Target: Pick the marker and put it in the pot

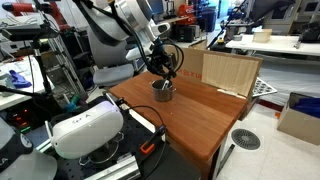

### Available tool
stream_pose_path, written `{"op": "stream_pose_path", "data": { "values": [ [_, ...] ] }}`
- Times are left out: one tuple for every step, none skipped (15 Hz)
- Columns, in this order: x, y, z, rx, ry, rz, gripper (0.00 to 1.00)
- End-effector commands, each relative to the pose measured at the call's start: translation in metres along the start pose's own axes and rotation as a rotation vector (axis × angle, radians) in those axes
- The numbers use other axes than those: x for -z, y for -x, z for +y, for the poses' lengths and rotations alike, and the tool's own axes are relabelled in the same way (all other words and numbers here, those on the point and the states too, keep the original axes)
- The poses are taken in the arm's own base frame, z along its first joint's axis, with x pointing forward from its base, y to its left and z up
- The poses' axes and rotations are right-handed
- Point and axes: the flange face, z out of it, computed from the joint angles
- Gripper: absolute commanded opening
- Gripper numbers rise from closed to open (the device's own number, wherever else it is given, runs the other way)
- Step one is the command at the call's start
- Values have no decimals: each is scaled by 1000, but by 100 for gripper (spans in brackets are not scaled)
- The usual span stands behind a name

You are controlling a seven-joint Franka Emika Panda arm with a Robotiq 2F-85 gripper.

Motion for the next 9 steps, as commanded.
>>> {"op": "stream_pose_path", "data": {
  "values": [
    [-2, 0, -1, 7, -11, 5, 89],
    [-2, -5, -13, 9, -14, 4, 95],
    [-2, -5, -17, 13, -18, 3, 100],
    [0, -6, -23, 23, -25, 1, 100],
    [1, -5, -30, 36, -41, -6, 100],
    [1, -3, -34, 48, -61, -14, 100],
    [4, -1, -37, 58, -75, -22, 100],
    [7, 0, -39, 67, -91, -30, 100],
    [13, 0, -38, 70, -105, -28, 100]
  ]
}}
